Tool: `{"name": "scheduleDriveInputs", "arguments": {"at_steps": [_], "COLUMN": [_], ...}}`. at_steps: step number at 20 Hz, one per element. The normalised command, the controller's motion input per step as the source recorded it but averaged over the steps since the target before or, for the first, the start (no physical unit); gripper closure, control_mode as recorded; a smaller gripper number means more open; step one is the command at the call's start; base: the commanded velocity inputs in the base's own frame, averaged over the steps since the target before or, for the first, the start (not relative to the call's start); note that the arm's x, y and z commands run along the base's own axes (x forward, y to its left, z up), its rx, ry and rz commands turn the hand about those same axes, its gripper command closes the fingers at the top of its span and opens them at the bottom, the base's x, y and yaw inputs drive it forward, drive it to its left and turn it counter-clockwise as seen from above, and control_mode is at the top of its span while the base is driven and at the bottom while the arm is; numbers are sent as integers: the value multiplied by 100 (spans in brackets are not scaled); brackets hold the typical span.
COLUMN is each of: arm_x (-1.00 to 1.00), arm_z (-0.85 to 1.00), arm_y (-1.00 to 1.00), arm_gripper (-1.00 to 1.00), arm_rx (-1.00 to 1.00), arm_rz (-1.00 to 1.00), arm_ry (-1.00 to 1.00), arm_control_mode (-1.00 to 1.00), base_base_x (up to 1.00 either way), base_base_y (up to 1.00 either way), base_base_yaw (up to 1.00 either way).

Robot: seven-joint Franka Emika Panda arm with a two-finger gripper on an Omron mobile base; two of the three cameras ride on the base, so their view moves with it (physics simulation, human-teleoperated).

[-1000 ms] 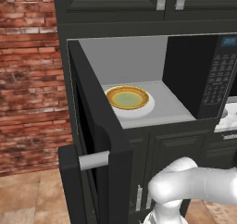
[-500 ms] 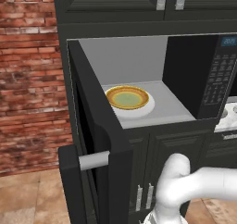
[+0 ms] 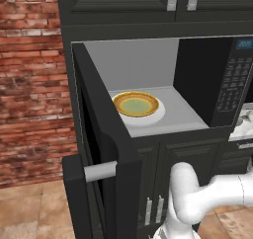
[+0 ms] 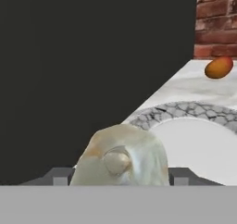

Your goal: Pick the garlic from the microwave and place it on plate located on the counter.

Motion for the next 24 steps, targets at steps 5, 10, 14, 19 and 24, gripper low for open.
{"name": "scheduleDriveInputs", "arguments": {"at_steps": [5, 10, 14, 19, 24], "arm_x": [22, 0, 0, 1, 29], "arm_z": [-43, -23, 5, 3, 15], "arm_y": [-40, -12, 6, 2, 3], "arm_gripper": [100, 100, 100, 100, 100], "arm_rx": [0, 0, 0, 0, 0], "arm_rz": [5, 5, 6, 7, 5], "arm_ry": [-3, -18, -34, -33, -23], "arm_control_mode": [-100, -100, -100, -100, -100], "base_base_x": [0, 0, 0, 0, 0], "base_base_y": [0, 0, 0, 0, 0], "base_base_yaw": [0, 0, 0, 0, 0]}}
